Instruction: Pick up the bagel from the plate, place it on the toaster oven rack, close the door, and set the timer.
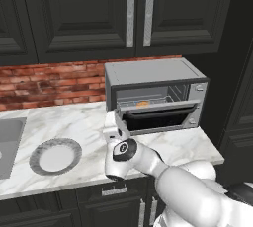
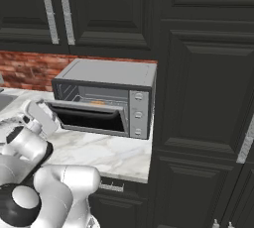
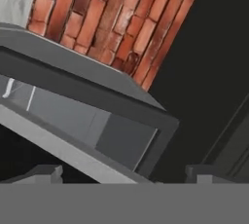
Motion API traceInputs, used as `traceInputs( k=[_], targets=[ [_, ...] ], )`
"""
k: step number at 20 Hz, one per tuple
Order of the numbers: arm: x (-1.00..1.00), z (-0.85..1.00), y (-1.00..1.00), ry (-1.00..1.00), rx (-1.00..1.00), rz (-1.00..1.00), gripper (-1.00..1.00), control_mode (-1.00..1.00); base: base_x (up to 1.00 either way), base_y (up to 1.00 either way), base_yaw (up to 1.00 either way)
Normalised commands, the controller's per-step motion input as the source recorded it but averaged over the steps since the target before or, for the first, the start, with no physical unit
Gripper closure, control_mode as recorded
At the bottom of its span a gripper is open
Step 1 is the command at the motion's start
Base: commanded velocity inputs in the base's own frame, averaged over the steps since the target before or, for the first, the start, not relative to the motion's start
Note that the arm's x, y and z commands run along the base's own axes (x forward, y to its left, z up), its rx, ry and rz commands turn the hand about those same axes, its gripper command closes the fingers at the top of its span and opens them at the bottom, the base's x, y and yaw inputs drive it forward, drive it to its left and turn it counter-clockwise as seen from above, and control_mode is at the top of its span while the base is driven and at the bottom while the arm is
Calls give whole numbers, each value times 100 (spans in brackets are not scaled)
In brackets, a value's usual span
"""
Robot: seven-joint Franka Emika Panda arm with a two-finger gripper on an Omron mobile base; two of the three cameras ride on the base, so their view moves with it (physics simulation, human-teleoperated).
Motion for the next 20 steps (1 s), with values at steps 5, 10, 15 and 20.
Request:
traceInputs(
  k=[5, 10, 15, 20],
  targets=[
    [60, 3, 0, -7, -14, 36, -100, -100, 0, 0, 0],
    [29, 2, 0, -5, -18, 33, -100, -100, 0, 0, 0],
    [0, 6, 0, -8, -21, 26, -100, -100, 0, 0, 0],
    [-2, 38, 0, -11, -16, 21, -100, -100, 0, 0, 0]
  ],
)
